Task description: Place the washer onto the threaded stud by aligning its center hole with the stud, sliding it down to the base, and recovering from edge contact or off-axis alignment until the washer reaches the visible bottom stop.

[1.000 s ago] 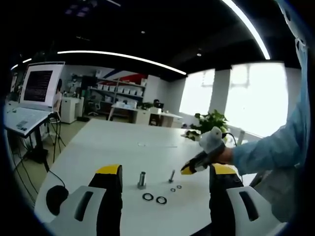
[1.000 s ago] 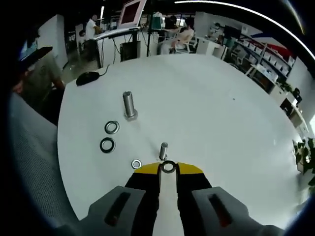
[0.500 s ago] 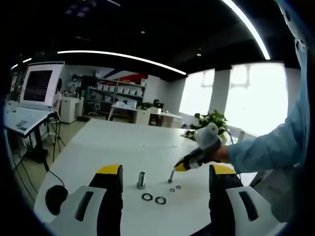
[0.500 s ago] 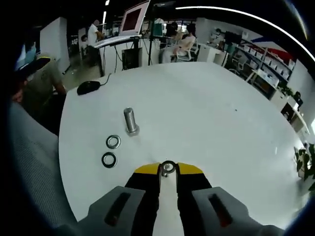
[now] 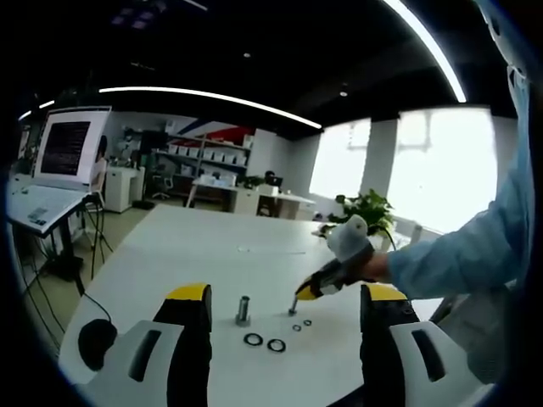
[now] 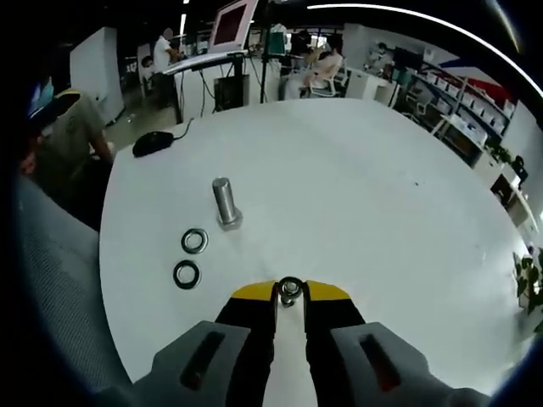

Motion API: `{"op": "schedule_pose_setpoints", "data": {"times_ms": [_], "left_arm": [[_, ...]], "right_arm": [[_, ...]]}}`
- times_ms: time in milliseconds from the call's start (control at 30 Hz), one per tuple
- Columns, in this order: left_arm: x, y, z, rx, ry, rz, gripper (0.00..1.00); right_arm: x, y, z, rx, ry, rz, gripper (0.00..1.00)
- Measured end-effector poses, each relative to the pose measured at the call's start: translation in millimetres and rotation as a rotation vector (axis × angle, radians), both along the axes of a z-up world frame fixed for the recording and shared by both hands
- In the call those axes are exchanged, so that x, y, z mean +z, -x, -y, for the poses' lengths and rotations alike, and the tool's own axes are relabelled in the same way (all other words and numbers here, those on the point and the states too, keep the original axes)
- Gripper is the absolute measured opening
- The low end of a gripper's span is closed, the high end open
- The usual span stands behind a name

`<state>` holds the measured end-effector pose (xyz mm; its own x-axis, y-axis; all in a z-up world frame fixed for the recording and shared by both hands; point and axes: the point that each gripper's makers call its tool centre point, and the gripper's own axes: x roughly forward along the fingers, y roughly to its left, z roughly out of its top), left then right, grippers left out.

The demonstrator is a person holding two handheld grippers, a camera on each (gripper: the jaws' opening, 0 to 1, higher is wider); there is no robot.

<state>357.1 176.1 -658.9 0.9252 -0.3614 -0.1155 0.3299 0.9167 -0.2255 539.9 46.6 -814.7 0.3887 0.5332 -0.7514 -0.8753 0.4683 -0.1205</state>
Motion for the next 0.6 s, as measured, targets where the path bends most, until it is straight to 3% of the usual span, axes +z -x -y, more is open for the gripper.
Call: {"op": "schedule_pose_setpoints", "data": {"times_ms": [600], "left_arm": [[-0.4, 0.0, 2.1, -0.006, -0.007, -0.004, 0.7]], "right_arm": [[0.4, -1.3, -1.2, 0.043, 0.05, 0.001, 0.13]]}}
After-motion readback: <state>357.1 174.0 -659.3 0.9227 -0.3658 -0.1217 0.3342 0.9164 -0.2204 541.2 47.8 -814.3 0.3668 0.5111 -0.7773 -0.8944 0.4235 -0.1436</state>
